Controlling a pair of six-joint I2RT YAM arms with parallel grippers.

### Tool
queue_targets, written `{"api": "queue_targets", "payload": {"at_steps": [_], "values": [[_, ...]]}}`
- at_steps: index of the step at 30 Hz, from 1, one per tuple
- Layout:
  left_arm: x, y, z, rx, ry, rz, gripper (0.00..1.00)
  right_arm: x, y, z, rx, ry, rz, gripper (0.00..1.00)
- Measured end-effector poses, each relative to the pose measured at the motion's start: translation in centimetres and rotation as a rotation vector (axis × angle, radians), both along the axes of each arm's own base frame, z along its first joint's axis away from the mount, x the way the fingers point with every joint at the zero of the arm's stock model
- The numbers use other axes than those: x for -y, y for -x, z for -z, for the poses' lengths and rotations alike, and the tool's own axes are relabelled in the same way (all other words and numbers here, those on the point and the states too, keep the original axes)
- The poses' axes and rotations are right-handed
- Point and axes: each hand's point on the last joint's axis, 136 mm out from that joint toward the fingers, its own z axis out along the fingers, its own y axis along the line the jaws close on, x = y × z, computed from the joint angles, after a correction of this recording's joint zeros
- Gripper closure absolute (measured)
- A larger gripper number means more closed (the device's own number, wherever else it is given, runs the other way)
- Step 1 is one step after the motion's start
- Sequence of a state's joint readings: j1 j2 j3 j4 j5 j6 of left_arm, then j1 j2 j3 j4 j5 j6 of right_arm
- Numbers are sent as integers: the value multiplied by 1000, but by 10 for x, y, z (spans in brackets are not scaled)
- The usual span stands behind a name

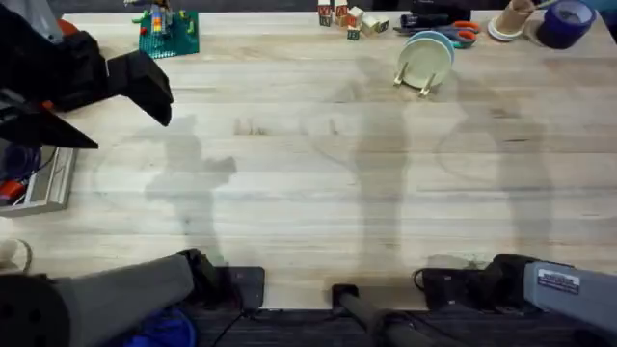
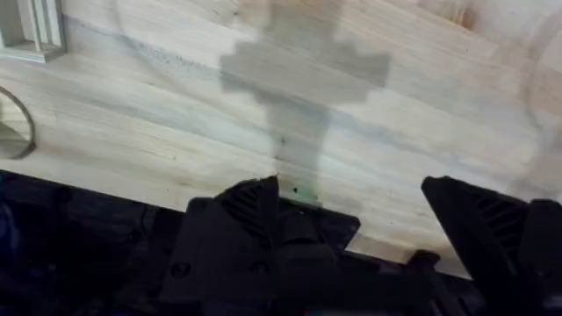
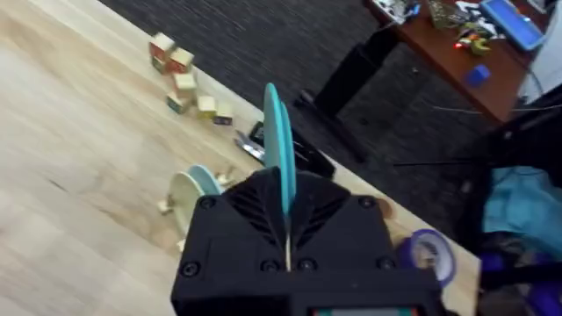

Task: Pick up the plates from the table one by one and place each into a slot on the dish rack.

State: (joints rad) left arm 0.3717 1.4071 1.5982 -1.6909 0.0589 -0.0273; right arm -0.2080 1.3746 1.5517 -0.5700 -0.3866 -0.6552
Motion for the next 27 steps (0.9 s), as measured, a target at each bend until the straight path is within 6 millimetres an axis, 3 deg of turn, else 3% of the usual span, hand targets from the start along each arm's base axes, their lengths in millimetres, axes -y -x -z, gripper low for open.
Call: {"api": "queue_targets", "payload": {"at_steps": [12, 21, 27], "values": [[0, 0, 0, 0, 0, 0, 6, 37, 4, 2, 33, 191, -5, 971], [0, 0, 0, 0, 0, 0, 6, 61, 38, 45, -186, 133, 52, 971], [0, 0, 0, 0, 0, 0, 6, 77, 45, 49, -209, 120, 96, 971]]}}
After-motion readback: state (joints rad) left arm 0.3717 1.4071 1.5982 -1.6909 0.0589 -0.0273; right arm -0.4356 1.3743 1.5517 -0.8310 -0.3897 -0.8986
